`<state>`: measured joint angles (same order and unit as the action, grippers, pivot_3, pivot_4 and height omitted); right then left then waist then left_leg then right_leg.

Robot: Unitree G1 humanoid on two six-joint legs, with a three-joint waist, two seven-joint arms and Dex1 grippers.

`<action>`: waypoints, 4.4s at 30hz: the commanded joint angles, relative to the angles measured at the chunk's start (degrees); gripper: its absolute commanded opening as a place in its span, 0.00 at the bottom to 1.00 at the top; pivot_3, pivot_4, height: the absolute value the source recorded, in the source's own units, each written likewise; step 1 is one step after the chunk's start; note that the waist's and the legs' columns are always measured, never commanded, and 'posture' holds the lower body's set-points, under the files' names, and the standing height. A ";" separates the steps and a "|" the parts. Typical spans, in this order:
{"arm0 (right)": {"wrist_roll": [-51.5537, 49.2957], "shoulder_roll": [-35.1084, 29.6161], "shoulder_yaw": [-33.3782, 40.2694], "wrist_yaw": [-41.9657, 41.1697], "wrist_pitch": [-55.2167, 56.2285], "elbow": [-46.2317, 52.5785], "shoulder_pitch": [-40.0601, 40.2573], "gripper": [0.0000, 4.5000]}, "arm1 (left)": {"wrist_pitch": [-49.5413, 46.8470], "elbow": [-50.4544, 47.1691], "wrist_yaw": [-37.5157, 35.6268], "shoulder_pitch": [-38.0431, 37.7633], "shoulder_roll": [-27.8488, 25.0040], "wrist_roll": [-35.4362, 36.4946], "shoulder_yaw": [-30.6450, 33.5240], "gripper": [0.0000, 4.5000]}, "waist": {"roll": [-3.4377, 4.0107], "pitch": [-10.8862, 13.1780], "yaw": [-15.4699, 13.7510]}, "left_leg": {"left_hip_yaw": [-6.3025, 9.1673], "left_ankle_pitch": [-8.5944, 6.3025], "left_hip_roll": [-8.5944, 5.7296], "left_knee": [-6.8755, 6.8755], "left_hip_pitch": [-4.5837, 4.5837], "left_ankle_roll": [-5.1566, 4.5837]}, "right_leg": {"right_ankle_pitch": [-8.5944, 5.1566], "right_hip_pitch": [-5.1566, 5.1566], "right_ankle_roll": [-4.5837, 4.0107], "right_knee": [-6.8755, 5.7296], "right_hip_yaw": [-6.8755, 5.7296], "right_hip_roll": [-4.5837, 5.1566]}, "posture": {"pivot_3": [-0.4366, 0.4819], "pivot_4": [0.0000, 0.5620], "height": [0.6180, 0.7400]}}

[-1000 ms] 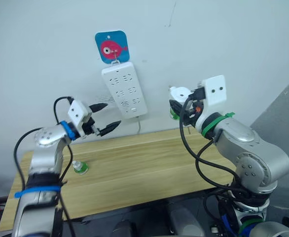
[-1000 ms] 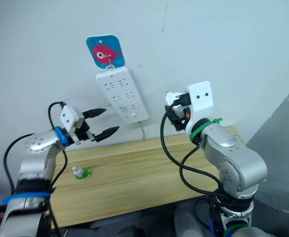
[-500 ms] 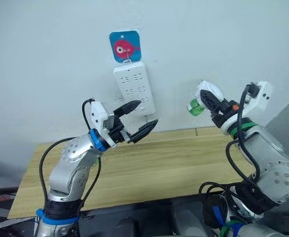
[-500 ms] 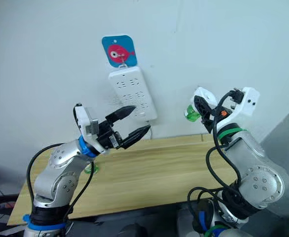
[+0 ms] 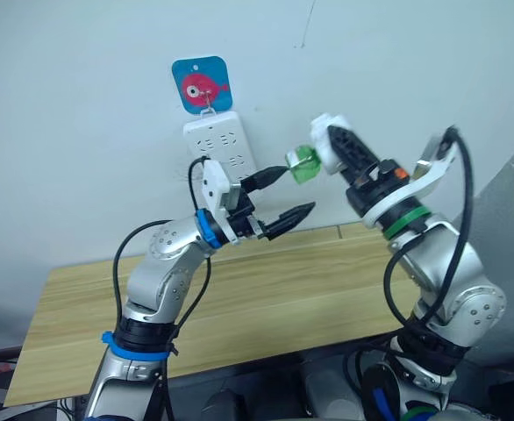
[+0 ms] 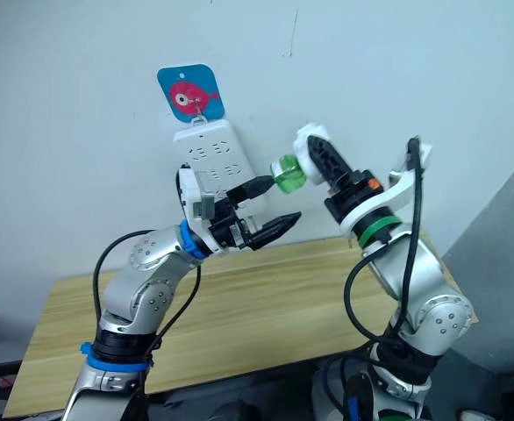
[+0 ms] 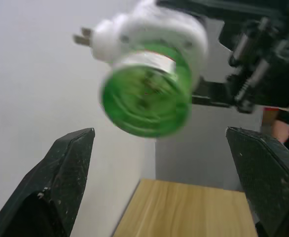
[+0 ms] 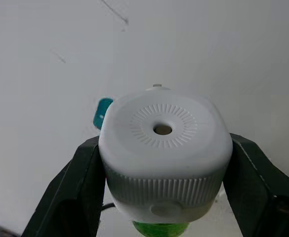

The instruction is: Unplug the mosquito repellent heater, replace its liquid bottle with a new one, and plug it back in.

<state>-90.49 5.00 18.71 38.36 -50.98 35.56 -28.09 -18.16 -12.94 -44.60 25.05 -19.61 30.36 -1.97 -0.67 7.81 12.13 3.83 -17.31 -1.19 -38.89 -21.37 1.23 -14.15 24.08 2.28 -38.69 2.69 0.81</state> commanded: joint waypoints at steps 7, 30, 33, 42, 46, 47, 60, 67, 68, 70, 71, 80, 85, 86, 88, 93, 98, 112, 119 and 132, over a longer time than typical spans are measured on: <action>-3.32 -6.54 -6.87 -4.83 8.87 -1.59 1.90 0.65 | -1.54 -7.54 -0.68 -6.06 -5.43 2.49 4.47 1.00 | 0.04 0.07 -0.83 | 0.07 0.00 0.01 0.02 -0.01 0.00 | -0.05 -0.01 0.07 0.06 -0.02 0.00 | 0.27 0.22 1.00; -7.65 -14.99 -11.66 -14.91 12.70 -7.73 7.20 0.65 | 1.18 -7.75 -1.08 -5.67 -4.20 -0.89 1.19 1.00 | 0.00 3.14 -4.30 | 0.10 0.00 -0.04 0.02 -0.20 -0.02 | -0.03 0.07 0.05 0.20 -0.09 0.18 | 0.30 0.35 1.00; -7.77 -15.16 -12.09 -14.29 13.44 -7.29 7.35 0.65 | 1.92 -6.77 -1.01 -5.17 -3.50 -1.87 0.05 1.00 | 0.02 3.15 -4.28 | 0.12 -0.01 -0.04 0.02 -0.23 -0.03 | -0.03 0.07 0.05 0.28 -0.12 0.27 | 0.29 0.35 1.00; -8.17 -15.77 -12.99 -13.40 14.84 -6.22 7.77 0.65 | 2.96 -2.46 0.78 -2.15 -0.19 -3.54 -0.59 1.00 | 0.02 3.17 -4.17 | 0.21 -0.01 -0.02 0.02 -0.34 -0.03 | -0.02 0.06 0.05 0.48 -0.21 0.25 | 0.28 0.34 1.00; -8.09 -15.93 -13.57 -13.22 15.49 -5.73 8.28 0.65 | 3.44 -1.48 -0.17 -1.45 0.42 -3.84 -1.11 1.00 | 0.02 3.17 -4.20 | 0.26 -0.01 -0.02 0.02 -0.43 -0.04 | -0.02 0.06 0.06 0.61 -0.25 0.26 | 0.27 0.34 1.00; -8.11 -15.90 -13.66 -13.15 15.63 -5.62 8.34 0.65 | 3.61 -0.96 -0.38 -1.25 0.54 -3.89 -1.33 1.00 | 0.02 3.17 -4.19 | 0.26 -0.02 -0.03 0.03 -0.44 -0.04 | -0.02 0.06 0.05 0.63 -0.26 0.27 | 0.27 0.34 1.00; -8.48 -16.16 -14.71 -12.64 16.71 -4.52 8.84 0.65 | 4.18 3.48 -0.20 1.54 3.24 -4.04 -1.87 1.00 | 0.02 3.17 -4.18 | 0.27 -0.02 -0.03 0.02 -0.47 -0.06 | -0.01 0.06 0.06 0.66 -0.27 0.27 | 0.26 0.33 1.00; -8.51 -16.41 -15.20 -12.69 17.18 -4.53 9.04 0.65 | 4.27 3.63 -1.51 1.52 3.78 -3.80 -2.40 0.65 | 0.02 3.17 -4.18 | 0.27 -0.02 -0.03 0.02 -0.46 -0.05 | -0.01 0.06 0.06 0.65 -0.28 0.27 | 0.27 0.33 1.00; -8.52 -16.49 -15.38 -12.70 17.28 -4.48 9.10 0.65 | 4.35 3.77 -1.77 1.64 3.84 -3.80 -2.52 0.58 | 0.02 3.17 -4.18 | 0.27 -0.02 -0.04 0.02 -0.46 -0.06 | -0.01 0.05 0.06 0.65 -0.28 0.27 | 0.27 0.33 1.00; -8.54 -16.72 -15.74 -12.73 17.30 -4.33 9.24 0.65 | 4.45 4.04 -1.90 1.80 4.06 -3.86 -2.49 0.50 | 0.02 3.17 -4.16 | 0.26 -0.03 -0.05 0.02 -0.46 -0.06 | -0.01 0.06 0.06 0.66 -0.26 0.26 | 0.27 0.33 1.00; -8.58 -16.89 -15.86 -12.82 17.22 -4.26 9.31 0.65 | 4.55 4.19 -2.05 1.85 4.08 -3.94 -2.47 0.50 | 0.02 3.17 -4.16 | 0.26 -0.03 -0.04 0.02 -0.46 -0.06 | -0.01 0.06 0.06 0.65 -0.27 0.26 | 0.27 0.32 1.00; -11.00 -20.20 -12.98 -12.59 17.59 -3.15 12.16 0.87 | 7.09 6.07 -4.12 1.94 2.68 -4.93 -1.34 0.50 | 0.02 3.16 -4.19 | 0.28 -0.02 -0.04 0.02 -0.47 -0.06 | -0.01 0.05 0.06 0.65 -0.29 0.26 | 0.27 0.31 1.00; -20.41 -27.43 -7.49 -14.66 16.88 -0.97 17.66 1.00 | 9.09 6.95 -6.58 1.20 1.23 -4.90 -1.50 0.50 | 0.02 3.16 -4.27 | 0.28 -0.03 -0.08 0.02 -0.52 -0.06 | -0.02 0.05 0.07 0.69 -0.28 0.27 | 0.27 0.31 1.00; -21.64 -29.57 -5.77 -16.27 15.80 -1.26 19.13 1.00 | 9.74 6.99 -7.66 0.69 0.72 -5.01 -1.86 0.50 | 0.01 3.16 -4.28 | 0.28 -0.03 -0.09 0.02 -0.52 -0.07 | -0.02 0.05 0.07 0.71 -0.27 0.27 | 0.27 0.31 1.00; -22.51 -34.83 -2.63 -21.05 12.31 -2.76 21.86 1.00 | 10.85 7.10 -9.70 -0.31 -0.17 -5.24 -2.43 0.50 | 0.01 3.16 -4.31 | 0.27 -0.03 -0.09 0.02 -0.51 -0.07 | -0.02 0.03 0.07 0.70 -0.27 0.26 | 0.26 0.31 1.00; -9.86 -54.24 -1.91 -38.53 -0.09 -9.88 23.99 1.00 | 17.76 8.06 -18.25 -2.50 -3.31 -6.81 -4.51 0.50 | 0.00 3.18 -4.33 | 0.08 -0.03 -0.09 0.01 -0.43 -0.10 | -0.02 0.00 0.08 0.71 -0.18 0.15 | 0.26 0.32 1.00; -12.21 -62.10 -5.26 -52.87 -9.28 -15.85 17.31 1.00 | 22.49 9.04 -23.58 -3.06 -5.53 -7.27 -5.15 0.50 | -0.10 3.27 -4.35 | -0.19 0.05 0.05 0.00 -0.33 -0.22 | -0.09 -0.02 0.19 0.71 -0.11 -0.06 | 0.27 0.35 1.00; -21.12 -60.07 -20.04 -49.67 -16.27 -23.42 3.44 1.00 | 30.70 8.06 -29.25 -5.83 -7.09 -7.54 -6.41 0.50 | -0.38 4.36 -6.09 | 0.13 0.07 0.01 -0.03 -0.51 -0.26 | 0.07 0.04 0.03 0.80 -0.20 0.33 | 0.29 0.39 1.00; -21.85 -58.25 -21.48 -49.90 -16.47 -22.00 2.71 1.00 | 31.73 8.18 -29.84 -5.18 -6.93 -7.63 -7.08 0.50 | -0.37 4.58 -7.15 | 0.28 0.06 -0.01 -0.02 -0.59 -0.26 | 0.07 0.05 0.03 0.83 -0.35 0.39 | 0.29 0.40 1.00; -21.62 -55.84 -20.99 -50.83 -15.07 -17.84 4.10 1.00 | 29.72 8.41 -29.51 -3.78 -6.88 -6.97 -7.16 0.50 | -0.34 4.66 -7.12 | 0.30 0.06 -0.02 -0.02 -0.59 -0.26 | 0.07 0.04 0.03 0.84 -0.38 0.38 | 0.28 0.39 1.00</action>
<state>-111.11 -50.77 -3.44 -11.37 -66.68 15.10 -23.79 11.69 -2.78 -74.45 20.81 -26.64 22.50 -9.24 -1.01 12.47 5.01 4.12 -17.24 -1.21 -38.90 -21.96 0.96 -14.08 24.13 2.31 -37.85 2.31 1.20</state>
